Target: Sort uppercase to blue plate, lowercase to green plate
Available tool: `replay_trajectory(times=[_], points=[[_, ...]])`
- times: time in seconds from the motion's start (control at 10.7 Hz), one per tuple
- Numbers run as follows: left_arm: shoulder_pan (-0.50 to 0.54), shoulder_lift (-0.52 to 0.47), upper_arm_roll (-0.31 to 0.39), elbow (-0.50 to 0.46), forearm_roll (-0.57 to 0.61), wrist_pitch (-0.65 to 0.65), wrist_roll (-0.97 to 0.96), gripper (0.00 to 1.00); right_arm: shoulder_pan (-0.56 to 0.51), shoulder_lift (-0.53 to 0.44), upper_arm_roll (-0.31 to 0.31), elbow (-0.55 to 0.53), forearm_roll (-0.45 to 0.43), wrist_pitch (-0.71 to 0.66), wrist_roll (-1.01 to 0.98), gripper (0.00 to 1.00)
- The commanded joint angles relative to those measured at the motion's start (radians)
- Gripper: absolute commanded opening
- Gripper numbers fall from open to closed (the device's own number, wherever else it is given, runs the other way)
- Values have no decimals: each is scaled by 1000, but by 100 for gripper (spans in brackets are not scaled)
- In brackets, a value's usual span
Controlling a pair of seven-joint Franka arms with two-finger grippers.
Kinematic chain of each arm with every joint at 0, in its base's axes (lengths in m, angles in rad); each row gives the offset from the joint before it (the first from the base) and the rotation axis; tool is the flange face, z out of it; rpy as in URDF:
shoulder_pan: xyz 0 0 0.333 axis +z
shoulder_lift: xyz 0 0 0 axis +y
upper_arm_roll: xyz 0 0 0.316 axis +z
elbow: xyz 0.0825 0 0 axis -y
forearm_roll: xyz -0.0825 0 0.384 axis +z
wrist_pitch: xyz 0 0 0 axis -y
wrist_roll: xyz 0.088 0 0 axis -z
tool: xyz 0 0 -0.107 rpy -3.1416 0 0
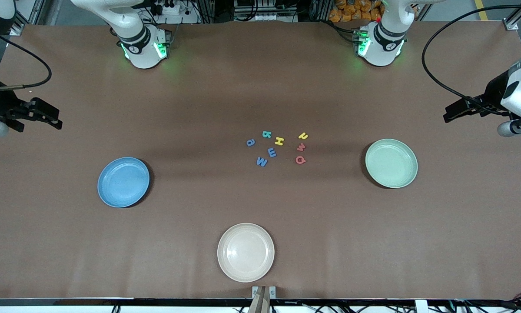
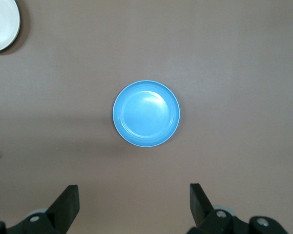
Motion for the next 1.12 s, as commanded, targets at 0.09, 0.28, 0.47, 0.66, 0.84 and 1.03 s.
replay_trajectory(times=[0.09,0.28,0.47,0.66,0.84,1.03], points=[[-4,-29,5,-27,-6,-5,16,100,5,-3,-8,-2,-14,2,-6,100],[-5,-30,-12,-45,-8,-3,1,100,5,-3,-8,-2,-14,3,-6,100],[-4,-67,-50,-140,-12,67,-24,100,6,-3,-8,-2,-14,6,-3,100],[-4,-104,-100,-248,-23,157,-89,100,6,-3,-8,-5,-14,6,0,100],[-4,-124,-195,-347,-48,261,-216,100,6,-3,-8,-5,-14,6,-2,100],[-7,-119,-277,-386,-52,323,-319,100,6,-1,-8,-10,-14,9,-2,100]])
